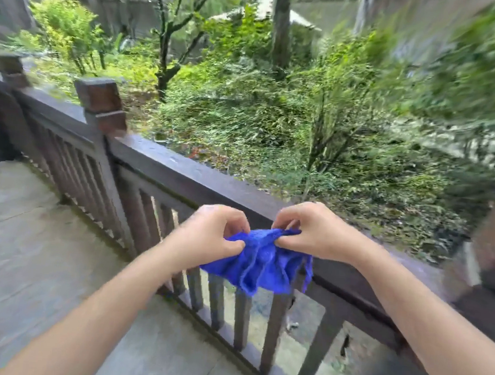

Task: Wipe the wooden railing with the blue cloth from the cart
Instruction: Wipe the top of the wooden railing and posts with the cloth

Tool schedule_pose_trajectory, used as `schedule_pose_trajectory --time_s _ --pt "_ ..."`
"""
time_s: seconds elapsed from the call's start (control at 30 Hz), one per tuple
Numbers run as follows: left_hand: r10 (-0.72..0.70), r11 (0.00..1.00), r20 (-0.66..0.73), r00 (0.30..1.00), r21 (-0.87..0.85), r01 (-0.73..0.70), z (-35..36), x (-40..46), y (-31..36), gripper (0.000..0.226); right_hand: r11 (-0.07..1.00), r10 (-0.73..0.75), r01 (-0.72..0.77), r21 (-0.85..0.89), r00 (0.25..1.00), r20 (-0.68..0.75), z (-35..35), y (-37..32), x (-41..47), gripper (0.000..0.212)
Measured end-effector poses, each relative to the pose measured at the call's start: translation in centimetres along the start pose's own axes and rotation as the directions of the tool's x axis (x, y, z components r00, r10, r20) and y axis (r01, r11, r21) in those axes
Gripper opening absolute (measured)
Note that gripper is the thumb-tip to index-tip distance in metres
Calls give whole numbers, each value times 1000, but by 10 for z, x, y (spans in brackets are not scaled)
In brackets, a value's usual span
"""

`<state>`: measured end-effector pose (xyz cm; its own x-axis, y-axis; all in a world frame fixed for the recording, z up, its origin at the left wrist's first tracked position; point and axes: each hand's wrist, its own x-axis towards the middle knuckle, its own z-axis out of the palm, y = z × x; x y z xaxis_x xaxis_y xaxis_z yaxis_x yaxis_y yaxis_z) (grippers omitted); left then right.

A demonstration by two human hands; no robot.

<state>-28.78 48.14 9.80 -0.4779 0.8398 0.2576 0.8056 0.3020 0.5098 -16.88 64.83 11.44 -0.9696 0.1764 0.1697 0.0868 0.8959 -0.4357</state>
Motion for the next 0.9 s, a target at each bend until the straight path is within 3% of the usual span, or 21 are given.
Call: schedule_pose_trajectory --time_s 0.3,0.4,0.53,0.73,0.8,0.9 --pt "370 929 147 917 -76 -363 50 134 79 15 935 321 -349 -57 906 -275 -82 74 -48 8" --pt "504 864 166 847 -96 -495 68 177 106 16 874 415 -479 -76 820 -393 -100 91 -62 9" --pt "637 769 234 734 -140 -623 106 212 130 19 709 545 -690 -145 667 -509 -96 117 -81 12" --pt "628 753 466 623 -162 -638 183 217 117 25 532 698 -806 -259 591 -404 -28 155 -99 7" --pt "632 754 479 609 -198 -627 198 211 108 25 495 741 -817 -295 574 -348 -8 155 -103 3" --pt "660 741 409 630 -220 -634 212 201 95 17 438 763 -853 -285 520 -384 9 150 -105 20"
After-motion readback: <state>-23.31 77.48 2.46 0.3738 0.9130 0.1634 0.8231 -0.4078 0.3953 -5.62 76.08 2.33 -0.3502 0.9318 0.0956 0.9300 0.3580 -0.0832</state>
